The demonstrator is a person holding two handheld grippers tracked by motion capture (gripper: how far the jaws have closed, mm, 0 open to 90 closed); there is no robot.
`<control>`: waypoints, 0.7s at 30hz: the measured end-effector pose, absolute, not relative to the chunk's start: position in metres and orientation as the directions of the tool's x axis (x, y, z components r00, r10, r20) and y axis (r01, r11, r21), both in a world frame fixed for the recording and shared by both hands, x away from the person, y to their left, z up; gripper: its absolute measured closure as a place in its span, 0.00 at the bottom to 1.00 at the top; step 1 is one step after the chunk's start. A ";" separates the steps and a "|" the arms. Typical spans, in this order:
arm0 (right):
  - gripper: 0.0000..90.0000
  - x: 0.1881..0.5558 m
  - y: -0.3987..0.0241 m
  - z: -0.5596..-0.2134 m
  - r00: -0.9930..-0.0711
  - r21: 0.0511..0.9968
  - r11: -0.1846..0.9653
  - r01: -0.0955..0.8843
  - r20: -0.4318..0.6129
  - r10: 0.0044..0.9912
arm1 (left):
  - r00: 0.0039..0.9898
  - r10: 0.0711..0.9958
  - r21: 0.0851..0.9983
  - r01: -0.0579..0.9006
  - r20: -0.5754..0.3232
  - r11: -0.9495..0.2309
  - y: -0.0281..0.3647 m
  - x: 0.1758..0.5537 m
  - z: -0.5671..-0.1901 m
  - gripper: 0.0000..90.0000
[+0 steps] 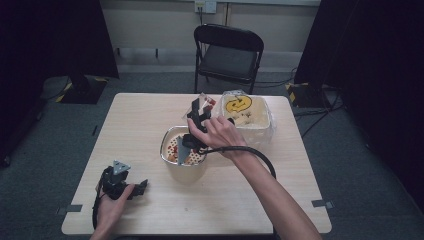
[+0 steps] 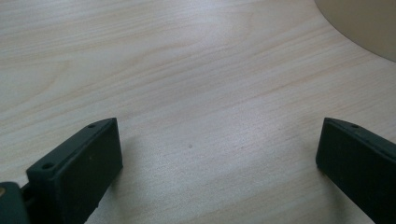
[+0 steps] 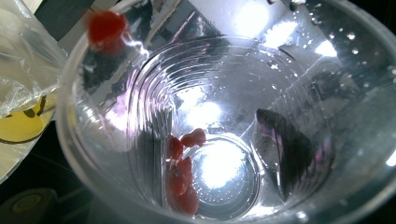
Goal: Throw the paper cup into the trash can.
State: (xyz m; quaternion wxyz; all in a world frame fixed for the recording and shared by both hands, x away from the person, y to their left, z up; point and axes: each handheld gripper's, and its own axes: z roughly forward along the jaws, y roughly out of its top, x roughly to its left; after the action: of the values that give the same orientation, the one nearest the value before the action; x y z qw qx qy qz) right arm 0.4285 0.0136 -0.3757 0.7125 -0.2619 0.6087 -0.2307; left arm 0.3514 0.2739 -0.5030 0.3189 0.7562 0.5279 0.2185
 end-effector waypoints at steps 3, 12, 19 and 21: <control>0.54 0.429 0.013 -0.376 0.153 -0.655 0.756 0.010 -0.746 -0.648 | 0.346 0.938 0.713 0.659 -0.006 -0.238 0.274 0.351 -0.503 0.00; 0.54 0.428 0.012 -0.371 0.082 -0.591 0.807 -0.012 -0.804 -0.588 | 0.347 0.938 0.713 0.659 -0.007 -0.238 0.274 0.351 -0.503 0.00; 0.54 0.435 0.006 -0.353 -0.129 -0.297 0.952 -0.078 -0.943 -0.305 | 0.347 0.938 0.713 0.659 -0.006 -0.239 0.274 0.351 -0.503 0.00; 0.54 0.441 -0.002 -0.339 -0.242 -0.138 0.989 -0.057 -0.959 -0.147 | 0.345 0.938 0.713 0.659 -0.006 -0.238 0.274 0.351 -0.503 0.00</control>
State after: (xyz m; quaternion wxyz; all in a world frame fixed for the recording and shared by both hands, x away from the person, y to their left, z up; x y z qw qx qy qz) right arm 0.4411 -0.0019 -0.3394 0.6122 -0.0648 0.7872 -0.0371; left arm 0.3514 0.2737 -0.5030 0.3188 0.7557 0.5285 0.2191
